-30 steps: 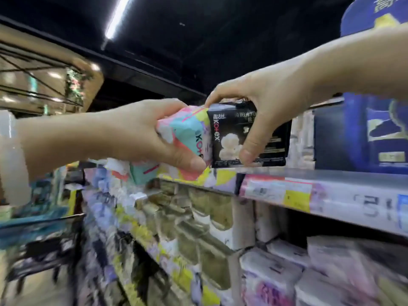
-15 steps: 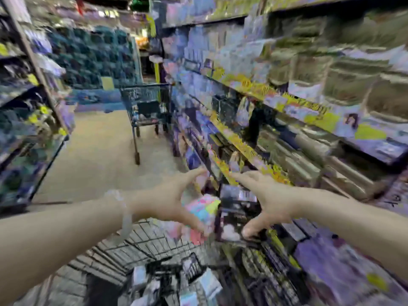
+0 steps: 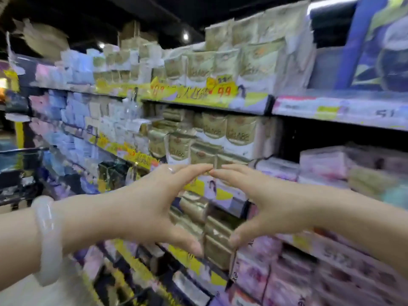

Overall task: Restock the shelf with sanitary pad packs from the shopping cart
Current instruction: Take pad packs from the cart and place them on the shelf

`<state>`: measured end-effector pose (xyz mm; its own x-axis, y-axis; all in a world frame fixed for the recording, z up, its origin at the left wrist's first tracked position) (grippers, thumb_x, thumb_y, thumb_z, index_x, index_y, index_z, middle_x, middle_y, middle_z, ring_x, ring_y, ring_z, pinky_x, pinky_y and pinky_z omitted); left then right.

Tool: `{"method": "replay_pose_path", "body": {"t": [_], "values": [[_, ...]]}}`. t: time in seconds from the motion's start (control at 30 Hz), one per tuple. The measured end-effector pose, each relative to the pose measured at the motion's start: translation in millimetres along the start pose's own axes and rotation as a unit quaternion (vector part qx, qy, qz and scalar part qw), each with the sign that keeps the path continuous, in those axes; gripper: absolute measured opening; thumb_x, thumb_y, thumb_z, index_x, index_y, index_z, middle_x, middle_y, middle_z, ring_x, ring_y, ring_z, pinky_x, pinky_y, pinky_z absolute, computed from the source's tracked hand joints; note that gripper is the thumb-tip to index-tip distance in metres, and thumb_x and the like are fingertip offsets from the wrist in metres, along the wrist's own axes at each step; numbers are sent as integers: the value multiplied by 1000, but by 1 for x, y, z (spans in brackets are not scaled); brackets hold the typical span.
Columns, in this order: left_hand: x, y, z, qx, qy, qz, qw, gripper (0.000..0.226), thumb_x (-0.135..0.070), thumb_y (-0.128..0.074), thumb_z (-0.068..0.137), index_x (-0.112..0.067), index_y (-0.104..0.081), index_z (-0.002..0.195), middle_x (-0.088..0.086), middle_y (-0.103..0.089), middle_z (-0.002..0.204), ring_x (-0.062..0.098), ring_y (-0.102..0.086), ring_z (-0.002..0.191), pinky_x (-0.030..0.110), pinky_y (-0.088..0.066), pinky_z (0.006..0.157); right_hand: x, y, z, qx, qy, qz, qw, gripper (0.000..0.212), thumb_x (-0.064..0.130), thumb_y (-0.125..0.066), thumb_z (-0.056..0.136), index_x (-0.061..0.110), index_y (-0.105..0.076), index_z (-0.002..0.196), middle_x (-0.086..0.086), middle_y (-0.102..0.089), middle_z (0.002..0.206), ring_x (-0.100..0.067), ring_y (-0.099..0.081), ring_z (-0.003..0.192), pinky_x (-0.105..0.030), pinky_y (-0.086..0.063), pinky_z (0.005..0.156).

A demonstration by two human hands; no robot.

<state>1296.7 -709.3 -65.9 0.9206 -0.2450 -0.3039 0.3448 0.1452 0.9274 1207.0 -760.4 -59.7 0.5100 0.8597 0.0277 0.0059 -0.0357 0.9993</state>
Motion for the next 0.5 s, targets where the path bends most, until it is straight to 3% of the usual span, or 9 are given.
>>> {"method": "replay_pose_path", "body": {"t": [0.1,0.2,0.3,0.4,0.5], "values": [[-65,47,48,-59,-89,1,994,113,-68,-71,42,-65,-2,132,-31,-20,144,-15,-20,127,2,-21,100,-39,74,-50,-59,-70,-45,995,110,55,-73,66,40,0,147,25,-6,150,0,-13,139,-23,-16,116],[-132,84,85,-113,-169,8,979,121,-65,-69,38,-51,-11,144,-36,-24,135,-19,-21,125,-7,-18,92,-68,136,-105,-107,-133,-77,982,111,58,-72,60,42,-5,146,23,-12,150,2,-18,138,-19,-18,114],[-192,109,115,-148,-215,1,965,122,-67,-67,34,-54,-14,143,-34,-28,130,-20,-23,119,-2,-21,91,-102,184,-163,-137,-213,-61,965,108,56,-72,57,51,-6,142,28,-13,149,3,-20,137,-20,-24,110],[-253,116,148,-155,-250,24,955,122,-69,-66,36,-51,-13,145,-26,-28,147,-9,-26,132,8,-22,101,-136,221,-219,-156,-273,-68,947,110,63,-70,47,59,-9,138,30,-16,148,3,-25,134,-24,-31,107],[-305,105,191,-135,-267,39,953,118,-65,-75,49,-49,-10,146,-21,-20,154,0,-22,140,16,-21,108,-178,246,-272,-164,-343,-79,922,107,61,-72,51,58,-11,138,30,-20,146,3,-27,132,-22,-31,102]]}}
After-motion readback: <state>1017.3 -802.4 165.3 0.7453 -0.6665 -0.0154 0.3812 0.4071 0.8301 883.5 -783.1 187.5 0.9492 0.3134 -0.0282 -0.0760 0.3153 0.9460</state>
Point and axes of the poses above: each hand's wrist, its own z-axis towards the middle knuckle, its own y-axis out of the back of the hand, x = y × z, the point moved 10 cm from there along z, towards the middle knuckle
